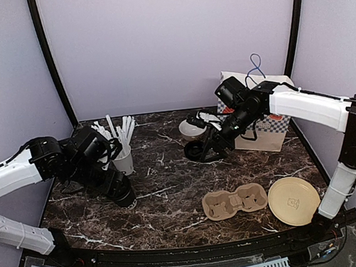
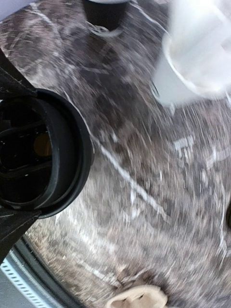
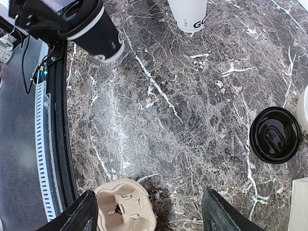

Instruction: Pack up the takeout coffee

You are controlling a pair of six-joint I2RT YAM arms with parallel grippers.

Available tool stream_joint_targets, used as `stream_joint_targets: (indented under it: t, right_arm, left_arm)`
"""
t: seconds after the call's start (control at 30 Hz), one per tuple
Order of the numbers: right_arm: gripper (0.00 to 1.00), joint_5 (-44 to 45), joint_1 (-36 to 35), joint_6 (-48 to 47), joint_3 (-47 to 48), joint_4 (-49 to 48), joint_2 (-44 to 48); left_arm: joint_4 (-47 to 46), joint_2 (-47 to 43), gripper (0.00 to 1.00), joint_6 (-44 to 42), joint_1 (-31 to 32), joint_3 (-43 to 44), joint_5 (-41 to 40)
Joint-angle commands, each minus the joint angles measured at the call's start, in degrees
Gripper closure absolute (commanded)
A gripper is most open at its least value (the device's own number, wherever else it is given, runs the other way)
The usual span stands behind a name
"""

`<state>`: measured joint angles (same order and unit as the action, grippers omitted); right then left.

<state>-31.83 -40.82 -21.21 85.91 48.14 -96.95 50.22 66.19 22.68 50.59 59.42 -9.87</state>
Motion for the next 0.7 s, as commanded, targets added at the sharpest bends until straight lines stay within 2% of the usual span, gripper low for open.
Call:
stream_joint_targets:
  t: [0.0, 0.17, 0.43, 0.67]
  right_arm:
    - [0.26, -1.19, 0.03, -0.68, 1.99, 0.15, -0.51]
    - [0.27, -1.55, 0.01, -0.59, 1.41, 0.02, -0.23]
    - [0.27, -1.83, 0.01, -0.5, 0.25, -0.5, 0.57]
    - [0.27, -2.41, 0.03, -0.52, -1.01, -1.11, 0.97]
  left_arm:
    - [6.68, -6.06, 0.25, 10.38, -4.0, -3.21, -7.14]
    - [10.4, -9.49, 0.24, 14.17, -10.0, -4.79, -8.28]
    - [11.15, -8.53, 0.22, 13.72, -21.62, -7.04, -5.65]
    - [10.7, -4.49, 0.13, 13.01, -24.13, -9.26, -3.31]
